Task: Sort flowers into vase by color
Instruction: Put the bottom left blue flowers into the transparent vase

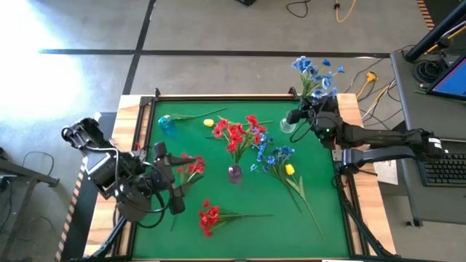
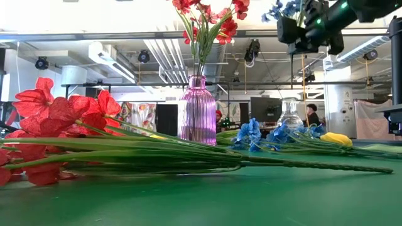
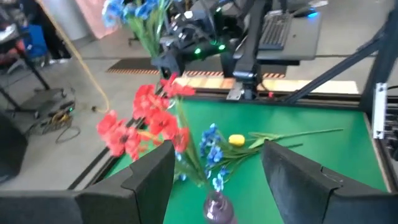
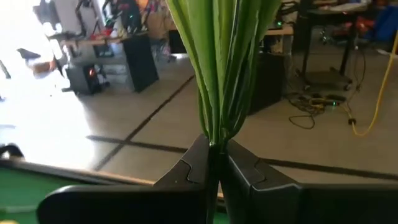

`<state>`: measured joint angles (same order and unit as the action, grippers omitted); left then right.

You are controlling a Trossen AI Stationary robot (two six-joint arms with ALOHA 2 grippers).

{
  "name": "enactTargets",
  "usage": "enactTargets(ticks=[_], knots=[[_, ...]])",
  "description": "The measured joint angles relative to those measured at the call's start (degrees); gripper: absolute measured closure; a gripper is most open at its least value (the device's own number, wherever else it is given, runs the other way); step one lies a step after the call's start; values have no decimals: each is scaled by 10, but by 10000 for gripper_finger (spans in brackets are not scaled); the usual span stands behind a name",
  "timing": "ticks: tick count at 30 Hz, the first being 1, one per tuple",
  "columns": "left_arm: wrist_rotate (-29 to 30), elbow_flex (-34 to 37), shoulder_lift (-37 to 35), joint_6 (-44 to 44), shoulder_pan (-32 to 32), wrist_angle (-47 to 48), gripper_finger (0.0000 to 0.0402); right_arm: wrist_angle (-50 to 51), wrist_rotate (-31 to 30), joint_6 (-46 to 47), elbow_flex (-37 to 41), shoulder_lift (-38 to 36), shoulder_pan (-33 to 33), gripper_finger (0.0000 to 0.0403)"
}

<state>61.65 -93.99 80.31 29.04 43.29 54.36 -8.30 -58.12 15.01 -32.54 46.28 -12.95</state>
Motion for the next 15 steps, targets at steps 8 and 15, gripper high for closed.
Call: enactTargets(ticks=[8, 15], knots=[[0, 55, -11, 52, 1, 20, 177, -75, 0, -4, 45, 1, -25, 385], [-1, 127, -48, 81, 0, 12, 177, -84, 0, 15, 48, 30, -25, 385]])
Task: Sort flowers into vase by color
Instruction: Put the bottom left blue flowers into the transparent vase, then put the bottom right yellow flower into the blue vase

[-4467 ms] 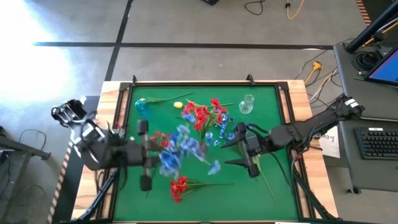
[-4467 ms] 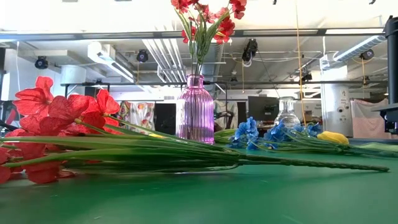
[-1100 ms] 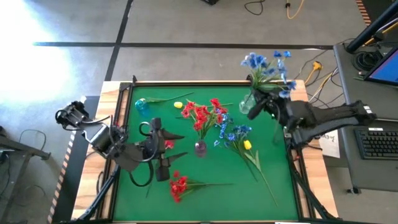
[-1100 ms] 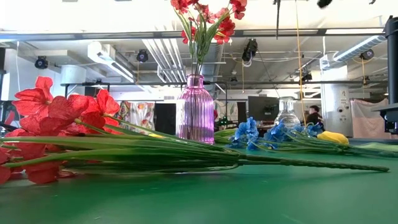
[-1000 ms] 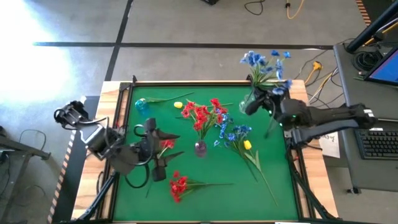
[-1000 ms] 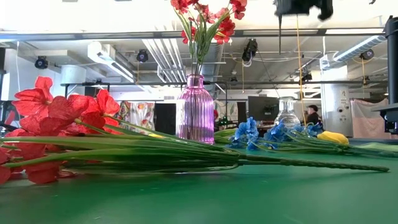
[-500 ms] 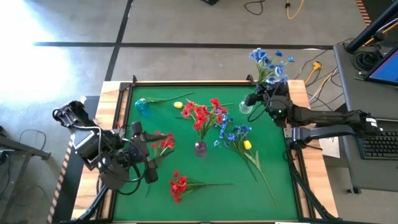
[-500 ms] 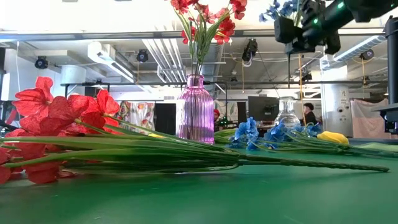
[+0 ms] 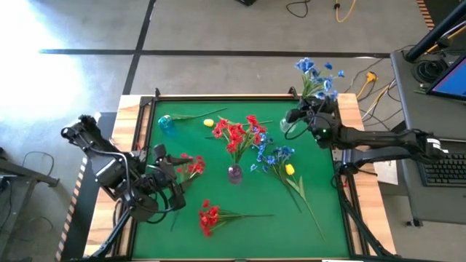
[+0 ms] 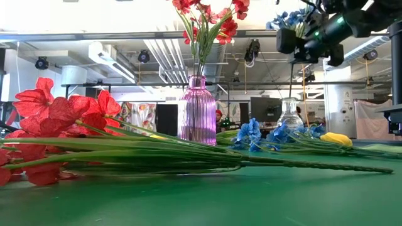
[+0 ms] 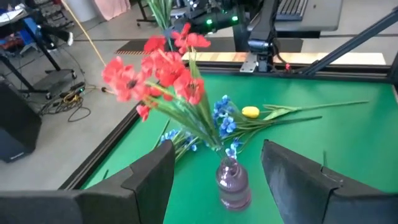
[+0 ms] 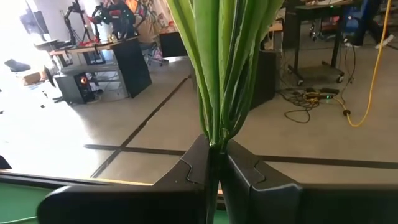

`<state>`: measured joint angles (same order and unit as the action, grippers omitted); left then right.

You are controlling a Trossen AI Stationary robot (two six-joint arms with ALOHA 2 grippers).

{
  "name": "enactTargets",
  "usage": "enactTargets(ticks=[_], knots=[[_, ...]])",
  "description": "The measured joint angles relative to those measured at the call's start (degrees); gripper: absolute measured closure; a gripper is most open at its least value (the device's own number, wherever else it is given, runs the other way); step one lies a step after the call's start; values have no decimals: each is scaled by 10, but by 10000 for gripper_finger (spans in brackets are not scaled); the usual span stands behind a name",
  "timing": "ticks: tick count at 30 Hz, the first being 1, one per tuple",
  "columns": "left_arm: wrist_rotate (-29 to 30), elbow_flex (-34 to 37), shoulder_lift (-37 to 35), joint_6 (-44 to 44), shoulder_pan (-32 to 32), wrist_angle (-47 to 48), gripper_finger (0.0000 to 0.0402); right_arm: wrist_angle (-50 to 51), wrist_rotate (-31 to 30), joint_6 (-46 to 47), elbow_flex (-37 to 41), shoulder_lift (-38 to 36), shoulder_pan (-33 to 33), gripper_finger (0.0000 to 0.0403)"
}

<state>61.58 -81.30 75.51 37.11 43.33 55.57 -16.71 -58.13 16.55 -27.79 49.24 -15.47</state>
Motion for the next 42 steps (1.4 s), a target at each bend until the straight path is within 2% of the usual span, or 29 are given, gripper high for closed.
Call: enactTargets(ticks=[12, 18, 31, 42], knots=[[4, 154, -109, 16, 0, -121, 177, -29, -4, -5, 0, 54, -2, 385], [5, 199, -142, 16, 0, -160, 177, -29, -4, -5, 0, 61, -2, 379], [6, 201, -145, 29, 0, -163, 177, -23, 5, -5, 0, 60, -2, 283], [5, 201, -145, 44, 0, -161, 177, 30, 16, 16, 0, 59, 0, 212]])
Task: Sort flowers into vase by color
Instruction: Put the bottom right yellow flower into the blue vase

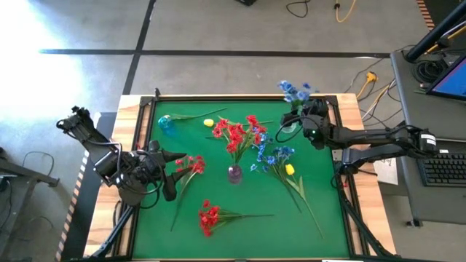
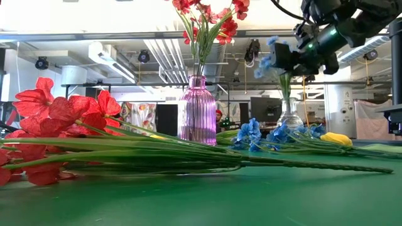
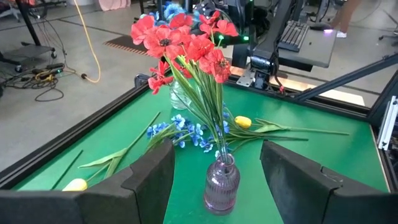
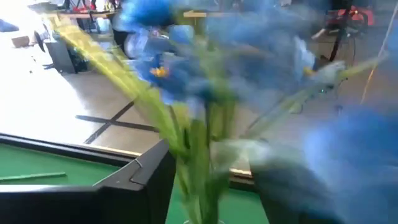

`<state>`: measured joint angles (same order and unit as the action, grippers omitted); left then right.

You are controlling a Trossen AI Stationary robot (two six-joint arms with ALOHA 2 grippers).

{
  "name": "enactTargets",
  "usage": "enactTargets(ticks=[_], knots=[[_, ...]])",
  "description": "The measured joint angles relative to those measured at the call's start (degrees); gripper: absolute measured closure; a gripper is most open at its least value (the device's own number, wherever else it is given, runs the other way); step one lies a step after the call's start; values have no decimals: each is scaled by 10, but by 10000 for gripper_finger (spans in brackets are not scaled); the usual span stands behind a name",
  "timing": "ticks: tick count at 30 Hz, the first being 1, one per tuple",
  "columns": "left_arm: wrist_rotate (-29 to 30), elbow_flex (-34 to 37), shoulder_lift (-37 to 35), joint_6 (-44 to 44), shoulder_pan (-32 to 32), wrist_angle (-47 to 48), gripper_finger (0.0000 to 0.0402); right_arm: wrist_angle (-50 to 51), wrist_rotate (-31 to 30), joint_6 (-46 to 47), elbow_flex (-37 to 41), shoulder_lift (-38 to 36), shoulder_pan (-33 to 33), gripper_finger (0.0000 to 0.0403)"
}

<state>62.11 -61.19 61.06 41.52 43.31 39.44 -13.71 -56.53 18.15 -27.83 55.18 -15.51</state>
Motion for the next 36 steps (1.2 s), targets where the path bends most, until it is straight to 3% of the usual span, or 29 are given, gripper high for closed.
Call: enactTargets(ticks=[9, 17, 22, 30, 36], knots=[[-1, 0, 0, 12, 0, 2, 177, 36, 31, 30, 0, -23, 6, 155], [-2, 1, 0, 32, 0, 13, 177, 175, 74, 117, -22, -79, 19, 111], [-8, 2, 13, 34, 0, 14, 177, 285, 137, 192, -55, -86, 20, 110], [-108, 2, 48, 36, 0, 15, 177, 449, 235, 299, -101, -86, 20, 122], [-122, 3, 68, 53, 0, 25, 177, 561, 284, 361, -135, -85, 41, 130]])
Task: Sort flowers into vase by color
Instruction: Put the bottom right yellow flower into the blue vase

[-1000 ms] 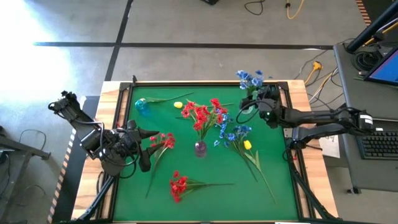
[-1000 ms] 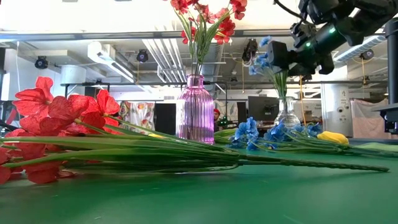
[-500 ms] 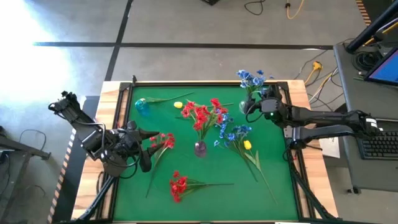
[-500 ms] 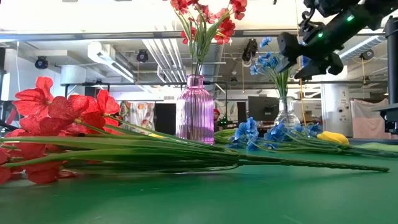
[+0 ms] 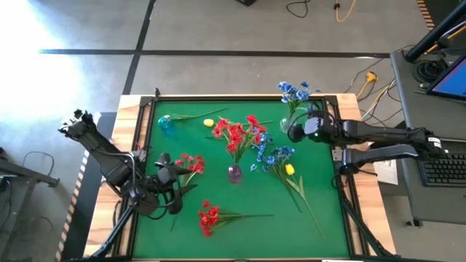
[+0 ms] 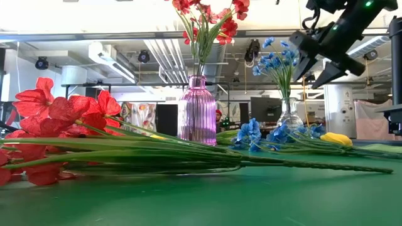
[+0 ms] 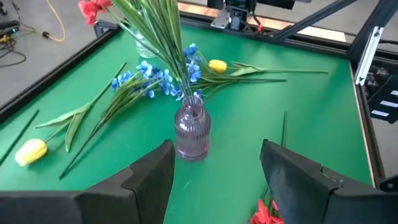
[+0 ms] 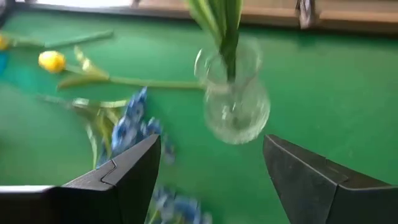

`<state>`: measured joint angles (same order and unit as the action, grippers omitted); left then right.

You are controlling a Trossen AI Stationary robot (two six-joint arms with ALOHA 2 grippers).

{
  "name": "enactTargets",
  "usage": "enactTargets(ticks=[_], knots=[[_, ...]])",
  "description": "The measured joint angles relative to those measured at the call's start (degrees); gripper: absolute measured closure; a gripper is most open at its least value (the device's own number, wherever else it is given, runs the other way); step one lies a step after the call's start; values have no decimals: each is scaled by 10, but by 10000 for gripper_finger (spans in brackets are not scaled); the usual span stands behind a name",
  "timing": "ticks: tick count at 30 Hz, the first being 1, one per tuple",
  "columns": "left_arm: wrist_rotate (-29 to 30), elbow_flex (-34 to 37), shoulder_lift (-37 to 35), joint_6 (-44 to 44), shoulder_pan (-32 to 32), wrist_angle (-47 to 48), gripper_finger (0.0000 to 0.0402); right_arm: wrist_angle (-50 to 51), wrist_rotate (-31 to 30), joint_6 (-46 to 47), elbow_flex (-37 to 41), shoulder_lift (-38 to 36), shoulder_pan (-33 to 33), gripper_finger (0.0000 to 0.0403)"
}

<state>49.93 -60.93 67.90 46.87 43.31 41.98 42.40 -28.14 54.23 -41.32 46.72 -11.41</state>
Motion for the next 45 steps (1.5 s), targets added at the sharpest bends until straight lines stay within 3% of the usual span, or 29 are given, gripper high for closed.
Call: enactTargets(ticks=[9, 18, 26, 35, 45], knots=[[5, 0, 0, 12, -2, 6, 177, 40, 147, 79, -6, 10, 89, 133], [5, 0, 1, 12, -3, 10, 177, 84, 213, 218, -5, 39, 257, 143], [9, 0, 1, 12, -3, 5, 177, 83, 242, 333, -4, 117, 372, 143], [35, 0, 1, 5, -3, 4, 177, 73, 281, 341, -4, 242, 408, 152], [37, 0, 1, -9, -3, 4, 177, 10, 292, 313, -4, 337, 409, 208]])
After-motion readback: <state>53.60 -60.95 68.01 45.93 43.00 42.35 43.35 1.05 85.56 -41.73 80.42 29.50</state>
